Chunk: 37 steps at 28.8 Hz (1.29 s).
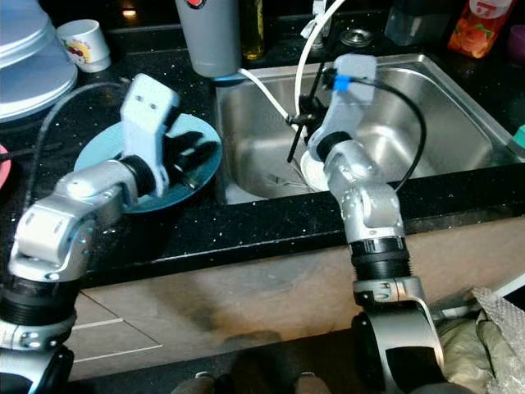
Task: Kitchen organization
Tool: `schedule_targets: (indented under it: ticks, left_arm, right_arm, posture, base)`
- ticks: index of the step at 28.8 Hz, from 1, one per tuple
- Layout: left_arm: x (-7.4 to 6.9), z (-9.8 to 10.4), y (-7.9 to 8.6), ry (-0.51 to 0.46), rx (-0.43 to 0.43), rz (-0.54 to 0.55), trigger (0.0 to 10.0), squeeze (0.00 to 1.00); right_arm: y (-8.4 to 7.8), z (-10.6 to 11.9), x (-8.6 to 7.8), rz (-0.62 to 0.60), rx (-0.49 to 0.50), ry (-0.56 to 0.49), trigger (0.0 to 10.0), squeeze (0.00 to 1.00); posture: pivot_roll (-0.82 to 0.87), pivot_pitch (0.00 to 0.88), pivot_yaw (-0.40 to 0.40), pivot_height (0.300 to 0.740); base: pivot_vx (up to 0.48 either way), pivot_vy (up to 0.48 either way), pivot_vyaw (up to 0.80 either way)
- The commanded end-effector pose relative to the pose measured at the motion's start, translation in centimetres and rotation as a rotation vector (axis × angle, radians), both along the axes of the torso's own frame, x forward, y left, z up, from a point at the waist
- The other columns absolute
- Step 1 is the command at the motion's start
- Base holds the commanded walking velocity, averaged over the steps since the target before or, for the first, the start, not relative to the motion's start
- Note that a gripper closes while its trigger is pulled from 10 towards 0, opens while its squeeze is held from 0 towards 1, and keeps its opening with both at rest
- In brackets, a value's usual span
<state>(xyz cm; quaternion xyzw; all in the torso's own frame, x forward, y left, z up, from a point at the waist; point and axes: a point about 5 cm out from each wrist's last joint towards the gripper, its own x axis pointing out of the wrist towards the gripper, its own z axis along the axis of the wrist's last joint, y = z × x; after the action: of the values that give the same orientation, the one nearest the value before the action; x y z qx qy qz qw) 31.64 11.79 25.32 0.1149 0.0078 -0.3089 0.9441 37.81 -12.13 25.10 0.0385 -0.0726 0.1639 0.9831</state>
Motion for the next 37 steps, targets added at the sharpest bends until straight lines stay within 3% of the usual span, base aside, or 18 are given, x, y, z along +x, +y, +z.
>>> schedule_targets:
  ticks: [1,2,3,4,5,6,13,19,20,22,24,25,26,32,34,35,36,37]
  left_arm:
    - [-0.2,-0.1,-0.3,0.002,0.027,-0.026,10.0,0.00]
    - [-0.2,-0.3,-0.4,0.005,0.049,-0.032,10.0,0.00]
    - [-0.2,-0.3,-0.4,0.005,0.049,-0.032,10.0,0.00]
    - [-0.2,-0.5,-0.4,0.010,0.066,-0.034,10.0,0.00]
    - [-0.2,-0.5,-0.4,0.010,0.066,-0.034,10.0,0.00]
    - [-0.3,-0.7,-0.5,0.015,0.077,-0.037,10.0,0.00]
    - [-0.2,-1.4,-0.2,0.010,0.170,-0.030,10.0,0.00]
    - [-0.1,-1.3,-0.1,0.011,0.173,-0.031,10.0,0.00]
    - [-0.1,-1.2,-0.1,0.012,0.171,-0.031,10.0,0.00]
    - [-0.1,-1.2,-0.1,0.012,0.167,-0.029,10.0,0.00]
    - [-0.1,-1.2,0.0,0.015,0.163,-0.025,10.0,0.00]
    - [0.0,-1.1,0.1,0.012,0.160,-0.016,10.0,0.00]
    - [0.0,-1.0,0.2,0.011,0.155,-0.006,10.0,0.00]
    - [0.6,-0.1,1.5,-0.010,0.127,0.095,10.0,0.00]
    - [1.5,0.8,3.6,-0.026,0.105,0.243,10.0,0.00]
    - [1.8,1.2,5.0,-0.024,0.110,0.306,10.0,0.56]
    - [1.8,1.2,5.0,-0.024,0.110,0.306,10.0,0.56]
    - [1.9,1.5,6.0,-0.017,0.108,0.341,10.0,1.00]
  right_arm:
    - [0.3,-0.5,0.0,0.015,-0.040,-0.002,0.7,0.00]
    - [0.6,-1.4,0.1,0.044,-0.101,0.034,2.4,0.00]
    - [0.6,-1.4,0.1,0.044,-0.101,0.034,2.4,0.00]
    - [0.8,-2.4,0.1,0.062,-0.150,0.068,8.3,0.00]
    - [0.8,-2.4,0.1,0.062,-0.150,0.068,8.3,0.00]
    - [0.8,-3.1,0.1,0.072,-0.182,0.101,10.0,0.00]
    - [0.6,-4.4,0.2,0.080,-0.232,0.186,10.0,0.00]
    - [0.4,-4.8,0.4,0.091,-0.232,0.212,10.0,0.00]
    - [0.4,-4.9,0.4,0.096,-0.229,0.218,10.0,0.67]
    - [0.4,-4.9,0.3,0.096,-0.233,0.221,10.0,1.00]
    - [0.3,-4.9,0.4,0.083,-0.242,0.220,10.0,0.96]
    - [0.2,-4.9,0.5,0.067,-0.255,0.215,10.0,0.15]
    - [0.0,-4.8,0.5,0.052,-0.255,0.205,10.0,0.00]
    - [-0.7,-3.5,0.8,-0.010,-0.217,0.145,10.0,0.00]
    - [-1.2,-2.0,0.9,-0.042,-0.164,0.094,10.0,0.00]
    - [-1.1,-1.4,0.8,-0.032,-0.130,0.080,10.0,0.00]
    - [-1.1,-1.4,0.8,-0.032,-0.130,0.080,10.0,0.00]
    - [-0.8,-1.0,0.7,-0.017,-0.112,0.072,10.0,0.00]
  posture:
    - [0.02,0.106,0.020,0.740]
    - [0.02,0.109,0.020,0.740]
    - [0.02,0.109,0.020,0.740]
    - [0.02,0.111,0.019,0.740]
    - [0.02,0.111,0.019,0.740]
    - [0.02,0.112,0.018,0.740]
    - [0.02,0.114,0.016,0.740]
    - [0.02,0.115,0.017,0.740]
    - [0.02,0.115,0.016,0.740]
    - [0.02,0.115,0.016,0.740]
    - [0.02,0.115,0.017,0.740]
    - [0.02,0.115,0.017,0.740]
    - [0.02,0.113,0.017,0.740]
    - [0.02,0.111,0.016,0.740]
    - [0.02,0.110,0.014,0.740]
    - [0.02,0.110,0.015,0.740]
    - [0.02,0.110,0.015,0.740]
    - [0.02,0.110,0.012,0.740]
  base:
    - [0.000,0.000,0.00]
    - [0.000,0.000,0.00]
    - [0.000,0.000,0.00]
    - [0.000,0.000,0.00]
    - [0.000,0.000,0.00]
    - [0.000,0.000,0.00]
    - [0.000,0.000,0.00]
    - [0.000,0.000,0.00]
    - [0.000,0.000,0.00]
    - [0.000,0.000,0.00]
    - [0.000,0.000,0.00]
    - [0.000,0.000,0.00]
    - [0.000,0.000,0.00]
    - [0.000,0.000,0.00]
    - [0.000,0.000,0.00]
    - [0.000,0.000,0.00]
    - [0.000,0.000,0.00]
    - [0.000,0.000,0.00]
